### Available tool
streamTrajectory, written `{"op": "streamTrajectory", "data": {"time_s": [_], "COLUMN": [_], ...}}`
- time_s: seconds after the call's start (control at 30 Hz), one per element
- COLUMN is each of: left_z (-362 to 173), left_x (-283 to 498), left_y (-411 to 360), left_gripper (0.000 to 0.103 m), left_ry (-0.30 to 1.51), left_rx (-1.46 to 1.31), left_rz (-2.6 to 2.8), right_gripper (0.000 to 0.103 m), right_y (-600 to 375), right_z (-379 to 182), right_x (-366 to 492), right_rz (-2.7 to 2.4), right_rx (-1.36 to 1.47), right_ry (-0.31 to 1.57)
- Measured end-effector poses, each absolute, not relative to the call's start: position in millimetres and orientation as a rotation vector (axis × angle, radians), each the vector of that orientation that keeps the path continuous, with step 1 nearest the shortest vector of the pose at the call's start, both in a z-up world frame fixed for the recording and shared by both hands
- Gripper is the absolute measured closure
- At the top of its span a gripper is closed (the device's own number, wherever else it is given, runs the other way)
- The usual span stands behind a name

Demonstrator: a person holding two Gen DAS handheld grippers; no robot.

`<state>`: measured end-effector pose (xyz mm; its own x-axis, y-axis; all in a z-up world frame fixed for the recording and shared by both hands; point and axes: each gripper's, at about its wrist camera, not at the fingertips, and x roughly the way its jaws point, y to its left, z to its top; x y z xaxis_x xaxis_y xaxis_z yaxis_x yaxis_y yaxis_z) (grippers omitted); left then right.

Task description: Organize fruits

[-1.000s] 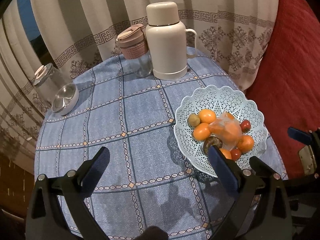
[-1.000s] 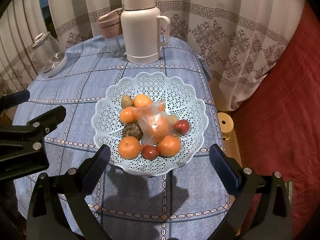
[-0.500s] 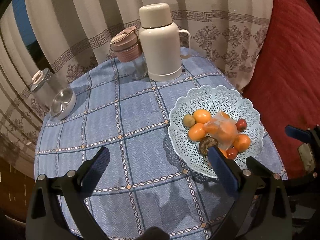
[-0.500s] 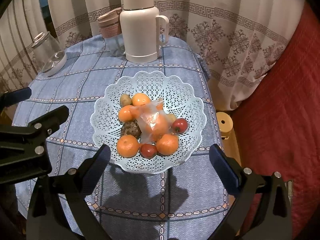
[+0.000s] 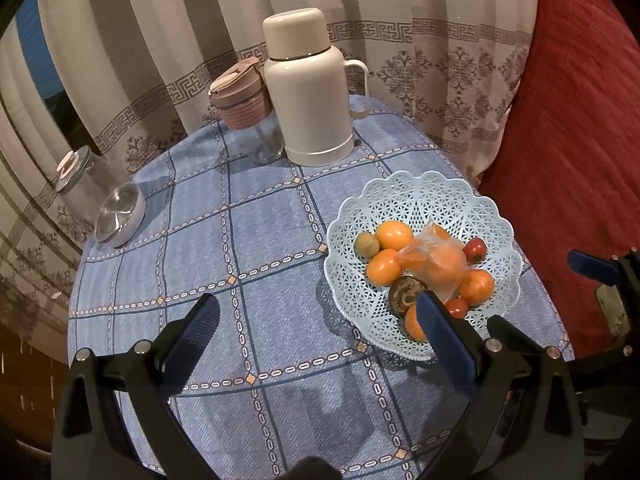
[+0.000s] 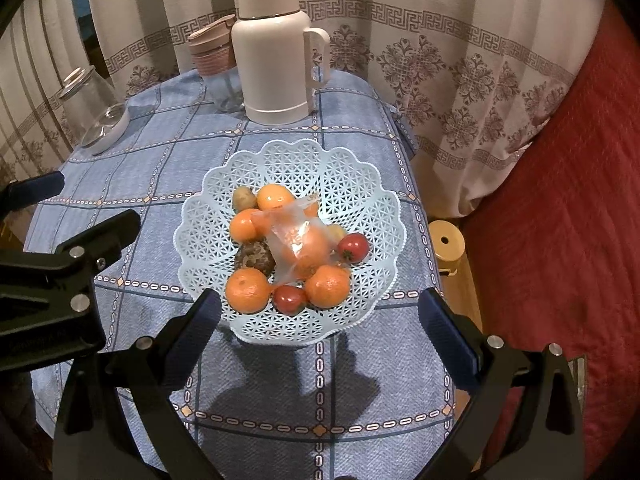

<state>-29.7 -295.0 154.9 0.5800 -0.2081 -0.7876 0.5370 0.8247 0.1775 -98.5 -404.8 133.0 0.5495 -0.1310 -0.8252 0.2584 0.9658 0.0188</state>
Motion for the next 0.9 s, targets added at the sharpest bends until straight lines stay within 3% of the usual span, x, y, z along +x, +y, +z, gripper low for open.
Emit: {"op": "streamTrajectory", "data": {"time_s": [0.47, 0.9], "left_z": [156.3, 154.7], "left_x": [-34.0, -29.9], "left_y": [-298.9, -291.4], "left_gripper": [0.005, 0.005], "left_ry": [0.778, 0.826], "left_rx": [0.451, 0.429], "left_rz": [-0.444, -0.451], "right_gripper": [0.003, 0.003], "right_y": [-410.7, -402.4], "right_z": [129.0, 128.3], "right_x": [-97.0, -93.3], "right_rz": [-0.241, -0.237], "right_rx": [0.155, 0.160], "right_ry": [0.971, 0.974]}}
